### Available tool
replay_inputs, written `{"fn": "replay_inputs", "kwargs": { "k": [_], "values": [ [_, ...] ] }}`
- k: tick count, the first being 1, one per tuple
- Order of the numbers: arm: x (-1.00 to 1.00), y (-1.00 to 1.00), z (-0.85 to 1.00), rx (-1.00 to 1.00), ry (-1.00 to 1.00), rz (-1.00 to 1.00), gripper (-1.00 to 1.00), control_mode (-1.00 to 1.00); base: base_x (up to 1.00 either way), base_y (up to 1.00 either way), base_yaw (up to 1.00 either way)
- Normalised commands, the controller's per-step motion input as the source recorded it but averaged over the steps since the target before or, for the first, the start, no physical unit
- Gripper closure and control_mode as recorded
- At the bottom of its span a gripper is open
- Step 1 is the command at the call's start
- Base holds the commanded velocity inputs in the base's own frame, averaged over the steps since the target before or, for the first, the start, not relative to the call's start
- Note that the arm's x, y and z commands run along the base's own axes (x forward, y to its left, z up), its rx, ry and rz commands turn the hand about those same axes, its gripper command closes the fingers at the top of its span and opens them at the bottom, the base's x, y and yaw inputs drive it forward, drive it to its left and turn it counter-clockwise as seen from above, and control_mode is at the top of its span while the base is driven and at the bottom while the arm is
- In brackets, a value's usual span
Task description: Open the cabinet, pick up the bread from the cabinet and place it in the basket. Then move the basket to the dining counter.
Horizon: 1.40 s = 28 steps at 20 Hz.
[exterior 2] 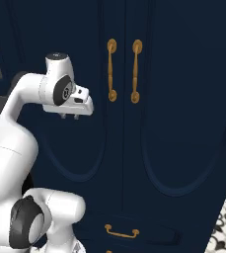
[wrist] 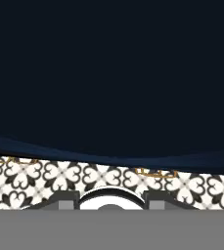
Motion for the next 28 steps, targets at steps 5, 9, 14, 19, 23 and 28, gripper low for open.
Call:
{"fn": "replay_inputs", "kwargs": {
  "k": [5, 9, 14, 19, 23, 28],
  "values": [
    [-0.66, -0.01, 0.00, 0.00, -0.04, 0.00, -1.00, -1.00, 0.00, 0.00, 0.00],
    [-0.79, 0.00, 0.00, 0.00, -0.08, -0.01, -1.00, -1.00, 0.00, 0.00, 0.00],
    [-0.64, 0.00, 0.00, 0.00, -0.16, -0.01, -1.00, -1.00, 0.00, 0.00, 0.00],
    [-0.25, -0.03, 0.08, 0.00, -0.23, -0.04, -1.00, -1.00, 0.00, 0.00, 0.00],
    [0.00, 0.00, 0.00, 0.00, 0.00, 0.00, -1.00, 1.00, -0.15, -0.53, -0.07],
    [0.00, 0.00, 0.00, 0.00, 0.00, 0.00, -1.00, 1.00, -0.16, -0.94, -0.05]
  ]
}}
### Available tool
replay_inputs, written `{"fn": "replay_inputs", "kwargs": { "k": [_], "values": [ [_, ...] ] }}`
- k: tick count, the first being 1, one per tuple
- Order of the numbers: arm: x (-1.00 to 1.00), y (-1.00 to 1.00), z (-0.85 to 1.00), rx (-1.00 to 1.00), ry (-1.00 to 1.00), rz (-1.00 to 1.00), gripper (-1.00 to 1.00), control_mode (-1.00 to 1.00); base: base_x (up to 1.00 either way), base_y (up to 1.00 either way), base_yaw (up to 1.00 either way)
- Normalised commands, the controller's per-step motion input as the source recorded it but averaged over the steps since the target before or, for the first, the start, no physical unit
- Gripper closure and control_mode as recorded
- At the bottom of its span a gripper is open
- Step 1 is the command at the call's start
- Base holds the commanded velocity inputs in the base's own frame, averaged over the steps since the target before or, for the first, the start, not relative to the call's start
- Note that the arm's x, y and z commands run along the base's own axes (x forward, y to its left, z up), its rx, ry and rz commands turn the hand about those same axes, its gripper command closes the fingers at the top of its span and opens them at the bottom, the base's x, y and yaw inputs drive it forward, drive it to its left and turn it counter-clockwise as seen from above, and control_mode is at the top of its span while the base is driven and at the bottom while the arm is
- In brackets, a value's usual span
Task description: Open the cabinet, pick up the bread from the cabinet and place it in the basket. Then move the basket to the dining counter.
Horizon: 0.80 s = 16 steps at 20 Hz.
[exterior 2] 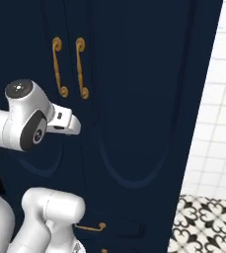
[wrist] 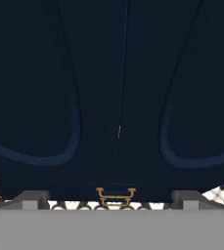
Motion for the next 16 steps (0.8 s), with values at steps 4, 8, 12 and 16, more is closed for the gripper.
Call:
{"fn": "replay_inputs", "kwargs": {
  "k": [4, 8, 12, 16],
  "values": [
    [0.00, 0.00, 0.00, 0.00, 0.00, 0.00, -1.00, 1.00, -0.21, -0.13, 0.00],
    [0.00, 0.00, 0.00, 0.00, 0.00, 0.00, -1.00, 1.00, -0.62, -0.01, 0.00],
    [0.00, 0.00, 0.00, 0.00, 0.00, 0.00, -1.00, 1.00, -0.69, 0.00, 0.00],
    [0.00, 0.00, 0.00, 0.00, 0.00, 0.00, -1.00, 1.00, -0.04, 0.02, 0.00]
  ]
}}
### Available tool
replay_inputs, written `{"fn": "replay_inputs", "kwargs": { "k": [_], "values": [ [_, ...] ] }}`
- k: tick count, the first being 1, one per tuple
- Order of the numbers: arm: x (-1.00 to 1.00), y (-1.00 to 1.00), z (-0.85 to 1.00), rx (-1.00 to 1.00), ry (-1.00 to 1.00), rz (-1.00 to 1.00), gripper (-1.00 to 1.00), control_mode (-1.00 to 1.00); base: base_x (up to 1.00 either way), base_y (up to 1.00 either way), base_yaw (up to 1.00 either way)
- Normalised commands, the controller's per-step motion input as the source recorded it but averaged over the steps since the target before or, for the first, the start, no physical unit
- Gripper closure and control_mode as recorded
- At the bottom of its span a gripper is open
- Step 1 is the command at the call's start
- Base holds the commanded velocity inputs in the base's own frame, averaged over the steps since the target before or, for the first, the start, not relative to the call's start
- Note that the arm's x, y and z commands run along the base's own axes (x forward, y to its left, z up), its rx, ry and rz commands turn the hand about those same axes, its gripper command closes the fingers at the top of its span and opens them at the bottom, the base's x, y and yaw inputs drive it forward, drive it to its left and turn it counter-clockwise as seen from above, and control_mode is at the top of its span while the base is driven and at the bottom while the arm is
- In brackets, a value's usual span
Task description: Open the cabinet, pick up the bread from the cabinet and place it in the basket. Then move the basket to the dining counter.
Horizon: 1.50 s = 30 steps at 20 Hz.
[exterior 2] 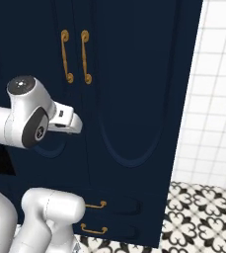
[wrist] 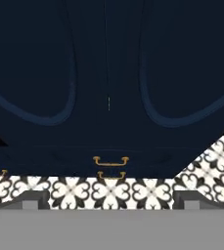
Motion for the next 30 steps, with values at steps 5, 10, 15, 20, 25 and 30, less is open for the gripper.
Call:
{"fn": "replay_inputs", "kwargs": {
  "k": [5, 10, 15, 20, 25, 30],
  "values": [
    [0.51, 0.00, 0.14, 0.00, -0.01, 0.00, -1.00, -1.00, 0.00, 0.00, 0.00],
    [0.41, -0.15, 0.69, 0.00, -0.20, 0.00, -1.00, -1.00, 0.00, 0.00, 0.00],
    [0.47, -0.16, 0.76, 0.00, -0.25, 0.00, -1.00, -1.00, 0.00, 0.00, 0.00],
    [0.49, -0.02, 0.66, 0.00, -0.20, 0.00, -1.00, -1.00, 0.00, 0.00, 0.00],
    [0.60, 0.00, 0.38, 0.00, -0.06, 0.00, -1.00, -1.00, 0.00, 0.00, 0.00],
    [0.69, 0.00, 0.02, 0.00, 0.00, 0.00, -1.00, -1.00, 0.00, 0.00, 0.00]
  ]
}}
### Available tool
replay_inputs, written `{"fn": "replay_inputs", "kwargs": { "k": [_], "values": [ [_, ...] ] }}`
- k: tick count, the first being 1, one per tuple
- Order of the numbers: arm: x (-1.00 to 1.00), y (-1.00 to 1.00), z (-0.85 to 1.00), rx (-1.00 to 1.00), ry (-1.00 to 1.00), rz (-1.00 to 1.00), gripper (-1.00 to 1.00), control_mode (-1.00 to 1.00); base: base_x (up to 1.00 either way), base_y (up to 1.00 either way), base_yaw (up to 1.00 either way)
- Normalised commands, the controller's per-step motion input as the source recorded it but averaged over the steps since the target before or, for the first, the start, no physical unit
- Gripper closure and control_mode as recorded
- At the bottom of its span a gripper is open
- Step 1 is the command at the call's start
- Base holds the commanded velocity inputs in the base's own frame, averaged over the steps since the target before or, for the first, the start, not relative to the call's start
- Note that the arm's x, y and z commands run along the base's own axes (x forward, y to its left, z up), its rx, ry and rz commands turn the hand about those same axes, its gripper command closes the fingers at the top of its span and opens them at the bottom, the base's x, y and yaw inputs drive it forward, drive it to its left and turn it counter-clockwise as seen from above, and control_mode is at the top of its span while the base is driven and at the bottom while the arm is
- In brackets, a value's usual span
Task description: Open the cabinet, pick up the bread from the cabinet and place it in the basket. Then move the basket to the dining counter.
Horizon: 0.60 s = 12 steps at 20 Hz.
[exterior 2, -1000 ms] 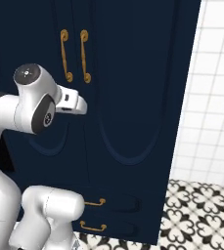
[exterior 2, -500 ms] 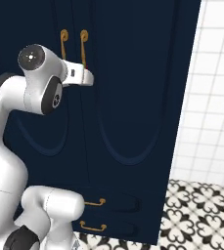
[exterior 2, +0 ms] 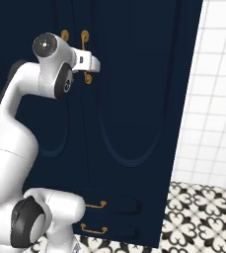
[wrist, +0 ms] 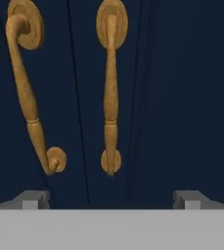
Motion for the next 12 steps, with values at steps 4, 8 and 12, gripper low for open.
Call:
{"fn": "replay_inputs", "kwargs": {
  "k": [4, 8, 12],
  "values": [
    [0.75, 0.00, 0.00, 0.00, 0.00, 0.00, -1.00, -1.00, 0.00, 0.00, 0.00],
    [0.78, 0.00, 0.00, 0.00, 0.00, 0.00, -1.00, -1.00, 0.00, 0.00, 0.00],
    [0.71, -0.01, 0.00, 0.00, 0.00, 0.00, -1.00, -1.00, 0.00, 0.00, 0.00]
  ]
}}
